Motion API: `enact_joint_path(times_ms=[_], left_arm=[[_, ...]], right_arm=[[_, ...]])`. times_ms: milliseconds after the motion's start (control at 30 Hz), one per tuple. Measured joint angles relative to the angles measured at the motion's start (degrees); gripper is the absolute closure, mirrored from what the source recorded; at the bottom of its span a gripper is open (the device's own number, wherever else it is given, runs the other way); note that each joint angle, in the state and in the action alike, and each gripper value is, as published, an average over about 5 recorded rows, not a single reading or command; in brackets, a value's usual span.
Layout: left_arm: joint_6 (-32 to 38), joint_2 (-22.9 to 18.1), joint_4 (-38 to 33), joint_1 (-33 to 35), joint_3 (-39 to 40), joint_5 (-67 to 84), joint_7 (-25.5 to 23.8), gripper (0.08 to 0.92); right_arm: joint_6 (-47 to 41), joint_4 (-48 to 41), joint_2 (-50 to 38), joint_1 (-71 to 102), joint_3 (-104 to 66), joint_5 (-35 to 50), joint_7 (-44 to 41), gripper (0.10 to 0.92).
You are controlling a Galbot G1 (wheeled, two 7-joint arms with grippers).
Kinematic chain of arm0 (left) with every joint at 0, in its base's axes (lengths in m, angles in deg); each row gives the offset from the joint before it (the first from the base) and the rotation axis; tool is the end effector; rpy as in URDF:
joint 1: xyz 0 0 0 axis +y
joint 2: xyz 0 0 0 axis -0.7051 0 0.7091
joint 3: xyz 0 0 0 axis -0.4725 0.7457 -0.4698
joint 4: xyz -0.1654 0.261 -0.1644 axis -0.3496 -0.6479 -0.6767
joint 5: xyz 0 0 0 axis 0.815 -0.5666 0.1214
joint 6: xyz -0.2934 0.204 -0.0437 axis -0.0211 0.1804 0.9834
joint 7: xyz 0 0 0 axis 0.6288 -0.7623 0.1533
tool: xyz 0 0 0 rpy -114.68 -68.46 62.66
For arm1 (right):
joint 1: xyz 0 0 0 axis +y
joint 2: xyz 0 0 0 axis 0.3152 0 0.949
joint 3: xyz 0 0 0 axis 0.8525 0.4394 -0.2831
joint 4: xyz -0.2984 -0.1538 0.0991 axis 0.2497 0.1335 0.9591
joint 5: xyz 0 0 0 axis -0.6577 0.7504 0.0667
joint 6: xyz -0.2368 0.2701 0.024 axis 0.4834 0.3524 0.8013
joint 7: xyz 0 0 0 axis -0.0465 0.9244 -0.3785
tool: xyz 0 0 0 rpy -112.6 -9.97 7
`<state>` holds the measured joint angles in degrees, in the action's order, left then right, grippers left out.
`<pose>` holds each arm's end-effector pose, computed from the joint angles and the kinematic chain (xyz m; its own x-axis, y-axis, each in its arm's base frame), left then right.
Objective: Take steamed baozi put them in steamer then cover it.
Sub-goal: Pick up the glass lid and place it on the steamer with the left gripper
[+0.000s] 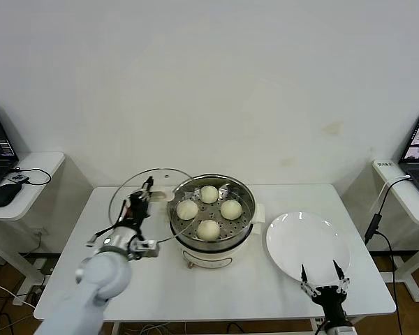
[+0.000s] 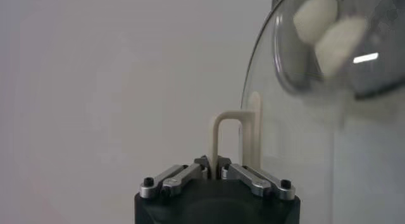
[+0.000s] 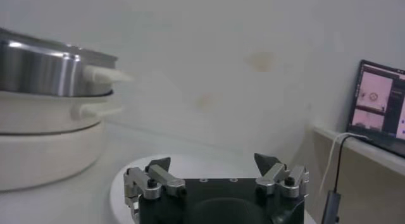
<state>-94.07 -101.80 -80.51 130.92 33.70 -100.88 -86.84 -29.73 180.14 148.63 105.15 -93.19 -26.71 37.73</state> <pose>0.3326 0.0106 -0.2291 -0.9899 0.1408 -0.0135 -0.0078 0.0410 0.9991 0.1454 -0.0945 -0.3981 -0.9957 0.0540 0.0748 0.0307 0.9585 -0.2833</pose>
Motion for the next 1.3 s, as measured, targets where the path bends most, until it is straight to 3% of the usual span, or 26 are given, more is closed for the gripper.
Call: enact_joint_path(times_ms=[467, 867, 1300], left_arm=[[-5.17, -9.0, 5.92, -9.62, 10.89, -7.62, -6.01, 0.857], [-5.09, -14.38, 11.94, -11.64, 13.16, -10.26, -6.25, 0.857], [-4.7, -17.41, 13.56, -11.17, 13.98, -12.09, -6.04, 0.857]], right_arm=[[1.27, -1.8, 1.19, -0.49, 1.87, -4.83, 0.65, 0.203], [1.81, -2.42, 1.65, -0.34, 2.19, -6.16, 0.94, 0.203], [2.18, -3.02, 1.78, -0.37, 2.67, -6.68, 1.11, 0.203]])
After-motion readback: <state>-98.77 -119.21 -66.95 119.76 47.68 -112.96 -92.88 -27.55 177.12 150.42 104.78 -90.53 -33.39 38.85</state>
